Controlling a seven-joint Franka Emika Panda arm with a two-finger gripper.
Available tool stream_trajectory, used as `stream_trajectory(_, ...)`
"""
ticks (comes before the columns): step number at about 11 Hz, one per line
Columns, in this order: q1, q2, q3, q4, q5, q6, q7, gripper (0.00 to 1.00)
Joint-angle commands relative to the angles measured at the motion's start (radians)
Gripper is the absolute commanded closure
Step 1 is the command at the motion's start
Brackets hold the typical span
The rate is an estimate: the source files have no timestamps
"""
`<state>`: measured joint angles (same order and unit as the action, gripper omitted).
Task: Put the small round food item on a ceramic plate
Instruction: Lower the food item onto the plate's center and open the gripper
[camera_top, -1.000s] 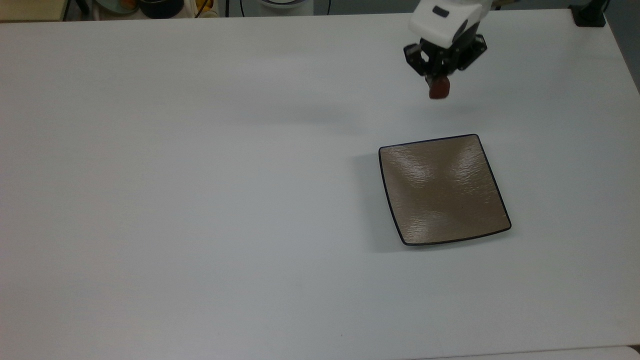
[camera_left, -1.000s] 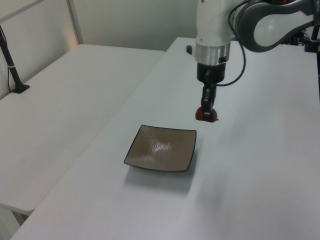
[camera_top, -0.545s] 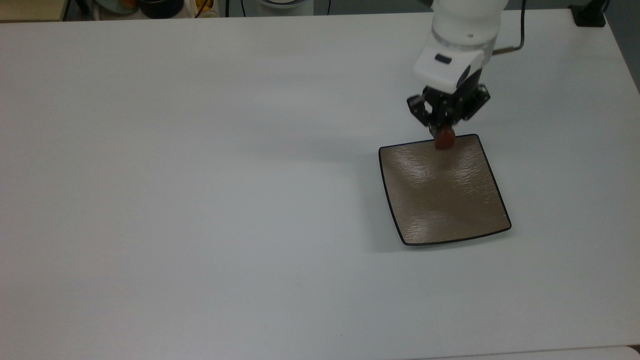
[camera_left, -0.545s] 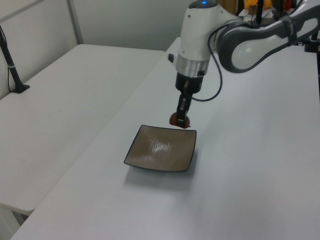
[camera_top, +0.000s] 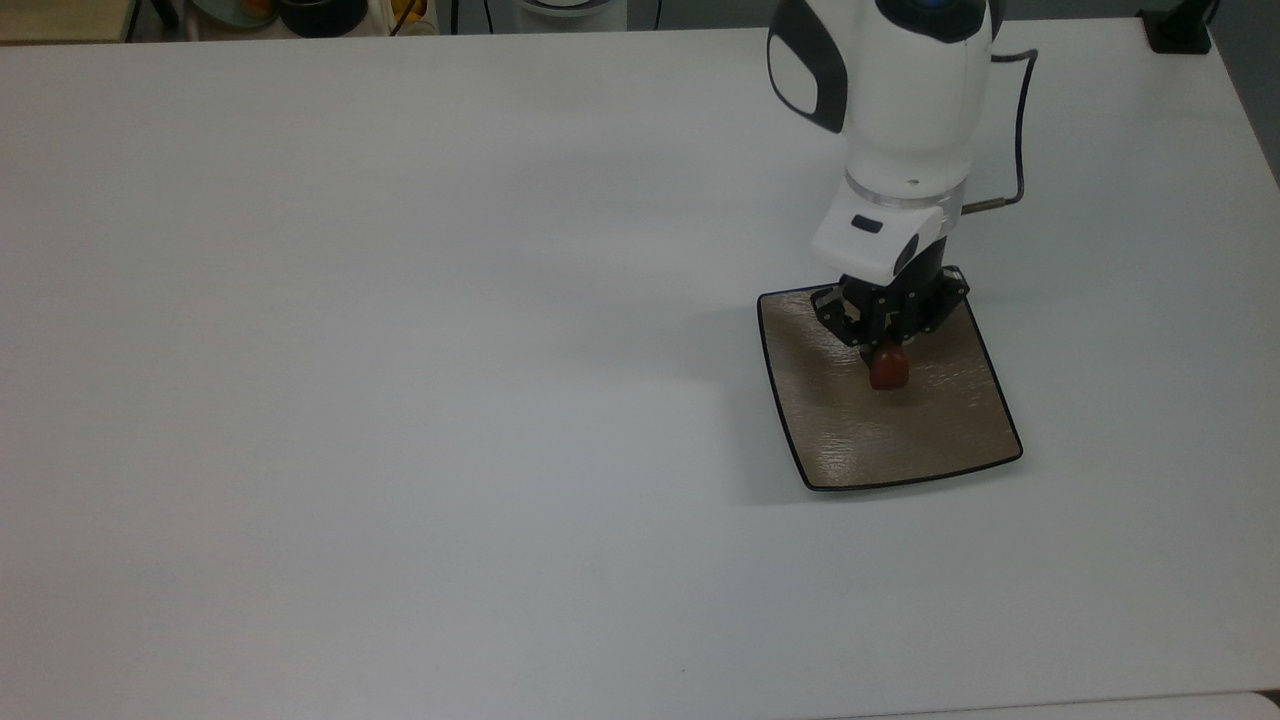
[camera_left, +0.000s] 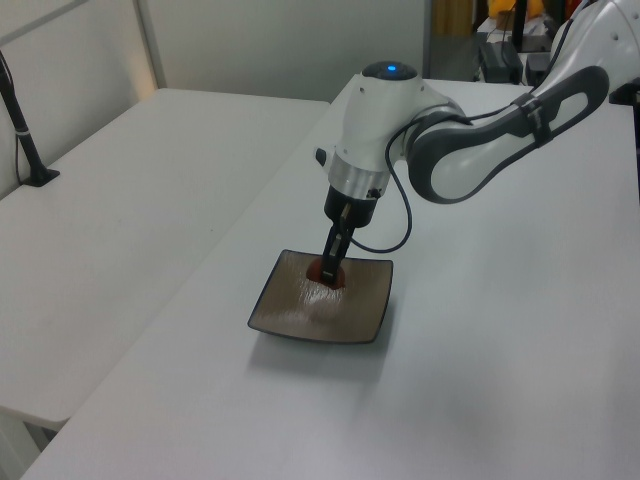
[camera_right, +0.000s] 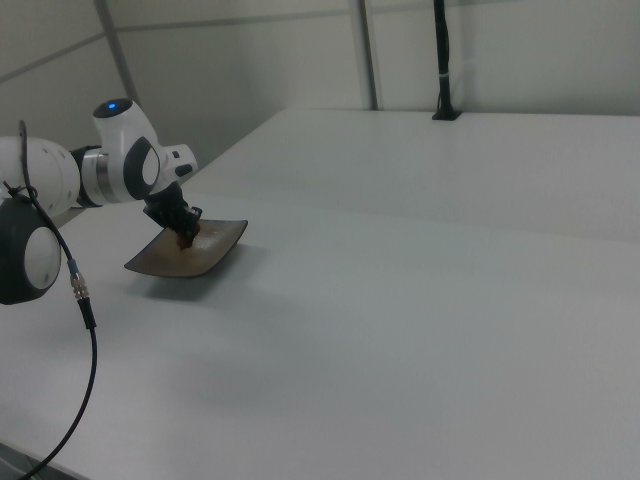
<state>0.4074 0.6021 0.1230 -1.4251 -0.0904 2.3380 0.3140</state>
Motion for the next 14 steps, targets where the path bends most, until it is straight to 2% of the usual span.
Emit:
stream_trajectory(1, 0.01, 0.051, -0.008, 0.023, -0.014, 0.046, -0.019, 0.85)
stream_trajectory(5, 0.011, 0.068, -0.006, -0.003, -0.012, 0.113, -0.013, 0.67)
stream_trajectory(6, 0.011, 0.071, -0.006, -0.005, -0.011, 0.124, -0.012, 0.54)
stream_trajectory(7, 0.011, 0.073, -0.006, -0.005, -0.011, 0.126, -0.01, 0.33)
stream_trajectory(9, 0.013, 0.074, -0.008, -0.006, -0.014, 0.124, -0.009, 0.0)
stream_trajectory(12, 0.016, 0.065, -0.008, -0.005, -0.012, 0.121, -0.009, 0.0)
stream_trajectory(14, 0.013, 0.012, -0.012, -0.014, -0.012, 0.106, -0.007, 0.0)
